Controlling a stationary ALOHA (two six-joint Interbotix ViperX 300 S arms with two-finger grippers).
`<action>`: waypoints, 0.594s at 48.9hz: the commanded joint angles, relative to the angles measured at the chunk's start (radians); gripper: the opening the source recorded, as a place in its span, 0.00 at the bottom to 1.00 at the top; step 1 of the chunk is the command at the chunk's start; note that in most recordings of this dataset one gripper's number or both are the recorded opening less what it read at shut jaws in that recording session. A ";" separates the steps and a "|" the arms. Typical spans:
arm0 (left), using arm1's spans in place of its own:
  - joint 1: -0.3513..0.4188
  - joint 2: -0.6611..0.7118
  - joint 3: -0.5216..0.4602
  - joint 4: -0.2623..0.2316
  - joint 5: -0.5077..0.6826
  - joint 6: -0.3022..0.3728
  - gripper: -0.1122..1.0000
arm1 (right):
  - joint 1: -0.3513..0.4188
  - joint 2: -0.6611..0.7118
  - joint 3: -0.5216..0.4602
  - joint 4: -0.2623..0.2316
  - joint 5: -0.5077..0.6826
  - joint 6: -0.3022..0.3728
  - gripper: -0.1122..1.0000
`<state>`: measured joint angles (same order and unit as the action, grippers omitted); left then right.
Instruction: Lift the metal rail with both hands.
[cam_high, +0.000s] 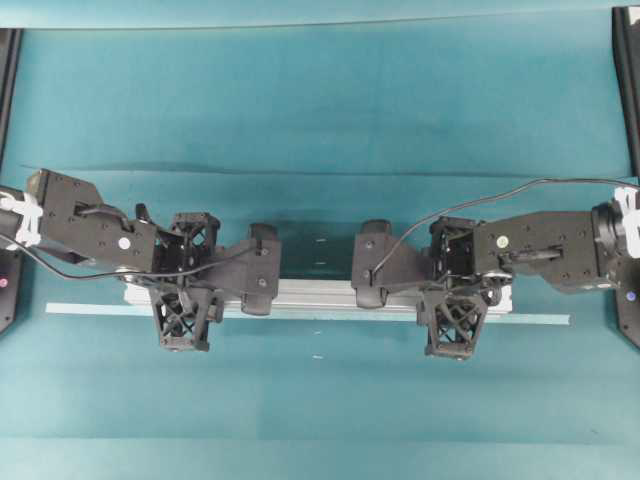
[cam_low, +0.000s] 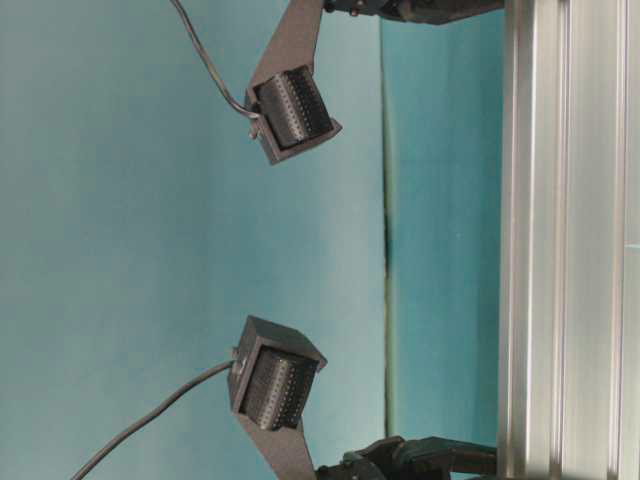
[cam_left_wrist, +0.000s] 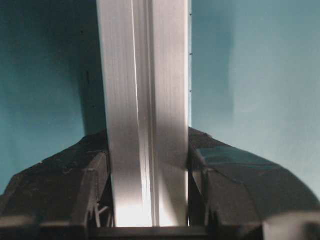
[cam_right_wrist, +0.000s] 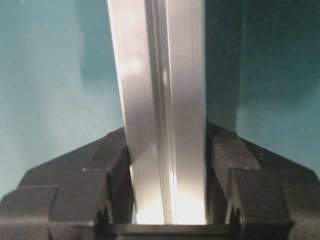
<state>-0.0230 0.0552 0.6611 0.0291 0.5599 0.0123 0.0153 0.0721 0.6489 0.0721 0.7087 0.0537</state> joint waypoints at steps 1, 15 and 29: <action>0.002 -0.005 -0.005 0.002 -0.003 0.002 0.37 | -0.009 0.000 -0.005 -0.002 -0.002 0.002 0.45; 0.006 -0.005 -0.005 0.002 -0.012 0.002 0.37 | -0.023 0.000 -0.003 -0.009 -0.002 0.002 0.45; 0.009 -0.005 0.005 0.002 -0.031 0.012 0.37 | -0.023 0.000 0.012 -0.009 -0.003 0.005 0.45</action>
<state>-0.0153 0.0537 0.6642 0.0291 0.5415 0.0199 0.0031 0.0690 0.6550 0.0660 0.7041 0.0522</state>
